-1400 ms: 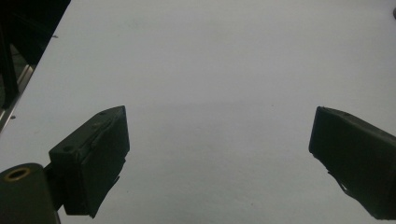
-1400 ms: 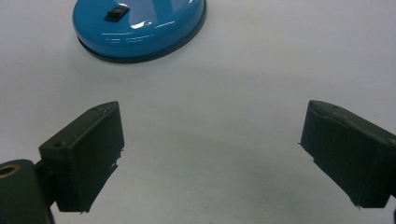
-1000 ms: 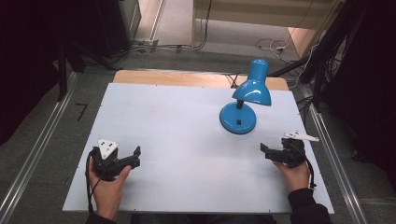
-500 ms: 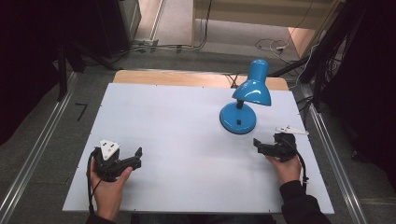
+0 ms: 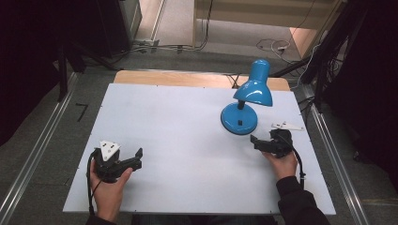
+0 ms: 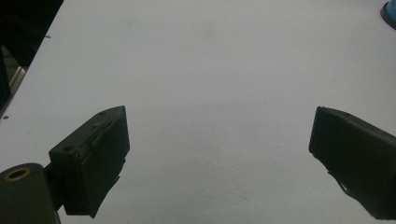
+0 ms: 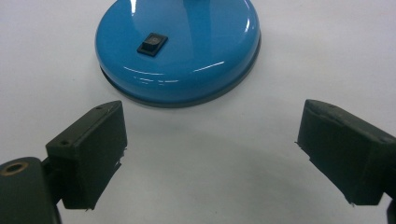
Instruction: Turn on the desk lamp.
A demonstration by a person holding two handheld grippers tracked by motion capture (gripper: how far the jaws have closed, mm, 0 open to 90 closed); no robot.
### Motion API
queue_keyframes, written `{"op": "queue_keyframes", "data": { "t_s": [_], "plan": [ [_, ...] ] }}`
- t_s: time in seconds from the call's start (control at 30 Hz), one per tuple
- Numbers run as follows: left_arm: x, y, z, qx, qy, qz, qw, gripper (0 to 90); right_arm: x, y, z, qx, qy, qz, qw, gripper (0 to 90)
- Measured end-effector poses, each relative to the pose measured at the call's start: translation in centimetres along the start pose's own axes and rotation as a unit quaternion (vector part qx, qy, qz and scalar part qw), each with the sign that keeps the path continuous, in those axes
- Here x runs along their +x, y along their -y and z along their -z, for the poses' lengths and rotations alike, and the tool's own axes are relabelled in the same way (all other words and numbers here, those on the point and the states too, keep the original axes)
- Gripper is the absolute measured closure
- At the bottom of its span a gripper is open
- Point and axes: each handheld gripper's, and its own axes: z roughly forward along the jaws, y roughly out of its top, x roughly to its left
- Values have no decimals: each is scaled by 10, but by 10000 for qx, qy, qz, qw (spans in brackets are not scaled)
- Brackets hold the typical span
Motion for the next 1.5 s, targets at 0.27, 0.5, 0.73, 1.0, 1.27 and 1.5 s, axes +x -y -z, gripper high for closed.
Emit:
{"op": "queue_keyframes", "data": {
  "t_s": [0.27, 0.5, 0.73, 1.0, 1.27, 1.5],
  "plan": [
    [0, 0, 1, -13, 32, 14, 10000, 60, 8, -5, -10, 22, -3, 47, 10000, 67],
    [1, 0, 1, 5, 29, 33, 10000, 61, 14, -10, -16, -63, -65, 41, 10000, 116],
    [1, 0, 1, 8, 47, 32, 10000, 62, 18, -14, -21, -43, -61, 40, 10000, 118],
    [2, 0, 1, 0, 66, 59, 10000, 62, 22, -19, -24, -110, -4, 70, 9999, 124],
    [2, 0, 2, -17, 78, 68, 9999, 66, 26, -26, -28, -203, -106, 94, 9997, 264],
    [4, 0, 2, -10, 111, 103, 9999, 66, 26, -28, -33, -234, -260, 30, 9994, 383]
  ]
}}
